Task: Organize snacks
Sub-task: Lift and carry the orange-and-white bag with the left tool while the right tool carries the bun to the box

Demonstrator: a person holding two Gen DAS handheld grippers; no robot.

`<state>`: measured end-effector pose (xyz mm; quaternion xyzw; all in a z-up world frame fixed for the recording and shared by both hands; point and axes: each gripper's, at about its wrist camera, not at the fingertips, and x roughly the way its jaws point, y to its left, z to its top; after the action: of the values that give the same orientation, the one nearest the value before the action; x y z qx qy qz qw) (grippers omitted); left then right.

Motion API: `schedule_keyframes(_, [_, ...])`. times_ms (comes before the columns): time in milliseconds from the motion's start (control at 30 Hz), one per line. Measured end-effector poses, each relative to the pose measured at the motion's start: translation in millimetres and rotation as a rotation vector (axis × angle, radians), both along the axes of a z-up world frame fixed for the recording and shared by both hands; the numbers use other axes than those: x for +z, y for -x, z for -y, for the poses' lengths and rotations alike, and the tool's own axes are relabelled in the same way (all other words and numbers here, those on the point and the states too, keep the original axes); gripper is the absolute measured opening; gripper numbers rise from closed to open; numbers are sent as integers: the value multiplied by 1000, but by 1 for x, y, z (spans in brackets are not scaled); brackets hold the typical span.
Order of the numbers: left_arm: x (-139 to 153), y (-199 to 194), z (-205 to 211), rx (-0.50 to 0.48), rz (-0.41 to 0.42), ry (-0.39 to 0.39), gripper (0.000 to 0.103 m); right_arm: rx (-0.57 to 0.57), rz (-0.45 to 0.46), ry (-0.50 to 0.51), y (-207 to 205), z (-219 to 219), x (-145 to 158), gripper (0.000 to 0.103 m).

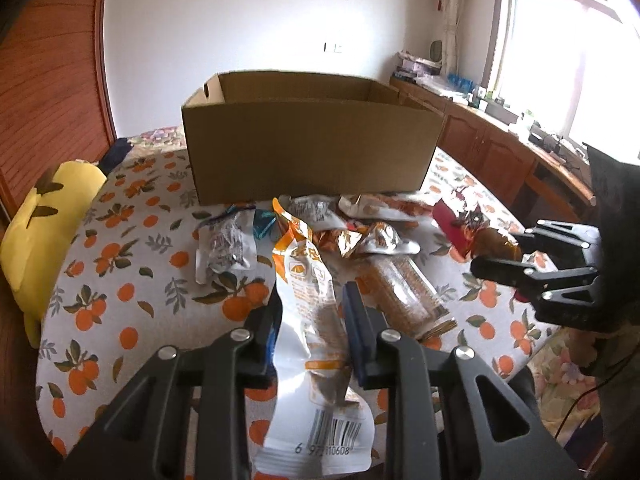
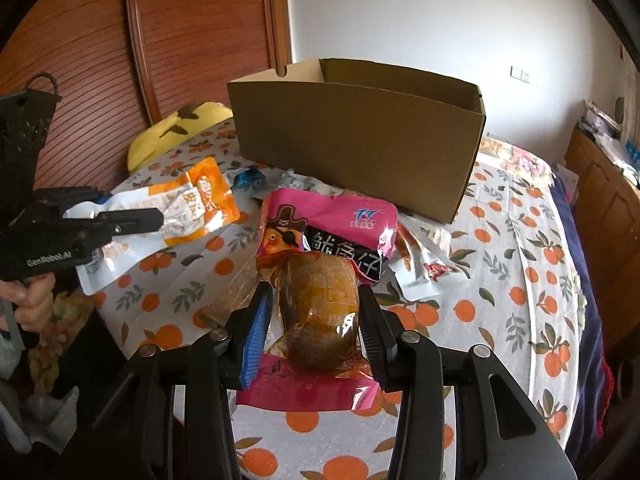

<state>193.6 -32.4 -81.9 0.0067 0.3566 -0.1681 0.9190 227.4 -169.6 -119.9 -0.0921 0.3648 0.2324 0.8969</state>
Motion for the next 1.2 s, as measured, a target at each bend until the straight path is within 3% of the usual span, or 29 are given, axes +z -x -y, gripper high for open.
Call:
schedule_keyframes(400, [47, -22, 5, -45, 97, -2, 25, -17, 49, -44, -14, 6, 31, 43])
schedule_keyframes(833, [109, -107, 5, -90, 224, 19, 25, -26, 167, -55, -82, -4, 90, 43])
schedule_keyframes(1000, [111, -147, 4, -81, 227, 28, 25, -32, 167, -57, -121, -12, 93, 43])
schedule_keyframes(1200, [93, -189, 2, -61, 188, 41, 25, -44, 143, -63, -158, -15, 85, 43])
